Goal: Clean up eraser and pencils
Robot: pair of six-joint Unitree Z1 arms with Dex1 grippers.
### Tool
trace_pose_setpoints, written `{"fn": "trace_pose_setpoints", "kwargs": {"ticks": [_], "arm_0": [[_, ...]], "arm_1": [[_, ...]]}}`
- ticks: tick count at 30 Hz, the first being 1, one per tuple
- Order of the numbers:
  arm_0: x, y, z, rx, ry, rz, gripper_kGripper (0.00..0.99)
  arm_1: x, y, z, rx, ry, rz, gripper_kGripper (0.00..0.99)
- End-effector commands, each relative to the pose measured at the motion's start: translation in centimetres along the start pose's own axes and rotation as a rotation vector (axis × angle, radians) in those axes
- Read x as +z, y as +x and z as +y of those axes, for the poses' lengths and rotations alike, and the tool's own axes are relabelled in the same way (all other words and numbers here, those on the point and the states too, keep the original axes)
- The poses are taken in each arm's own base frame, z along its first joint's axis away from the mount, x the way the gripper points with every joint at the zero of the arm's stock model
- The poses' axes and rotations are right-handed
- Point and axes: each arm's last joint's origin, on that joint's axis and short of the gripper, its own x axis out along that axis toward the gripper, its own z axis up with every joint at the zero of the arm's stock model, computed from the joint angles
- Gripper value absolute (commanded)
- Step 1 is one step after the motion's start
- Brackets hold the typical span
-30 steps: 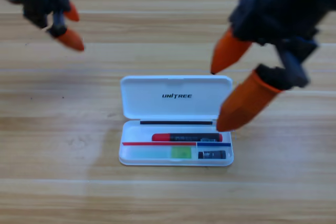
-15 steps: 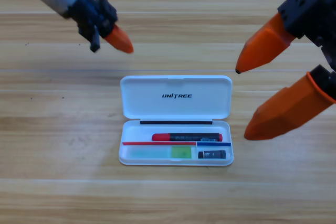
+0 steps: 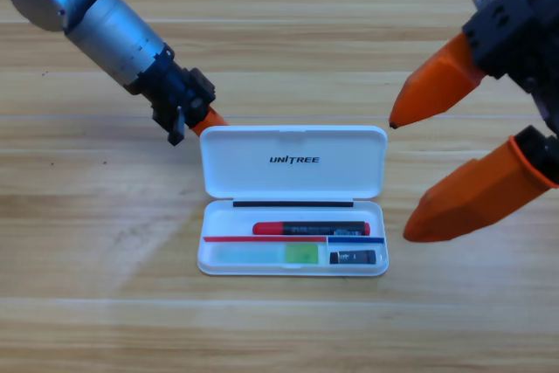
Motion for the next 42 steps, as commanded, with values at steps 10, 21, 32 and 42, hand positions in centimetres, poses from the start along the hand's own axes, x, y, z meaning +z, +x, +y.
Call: {"fn": "trace_pose_setpoints", "kwargs": {"ticks": [10, 21, 32, 42], "arm_0": [[3.2, -0.5, -5.4, -0.112, 0.056, -0.004, 0.0], [3.3, 0.8, -8.0, -0.126, 0.105, 0.053, 0.0], [1.5, 3.4, -9.0, -0.076, 0.149, 0.144, 0.0], [-0.2, 5.0, -10.2, -0.031, 0.182, 0.21, 0.0]], "arm_1": [[-0.6, 0.0, 1.0, 0.0, -0.018, 0.002, 0.99], [-0.6, -0.2, 1.1, 0.0, -0.018, -0.002, 0.99], [-0.6, -0.1, 1.1, 0.009, -0.018, -0.007, 0.99], [-0.6, -0.1, 1.1, 0.012, -0.018, -0.009, 0.99]]}}
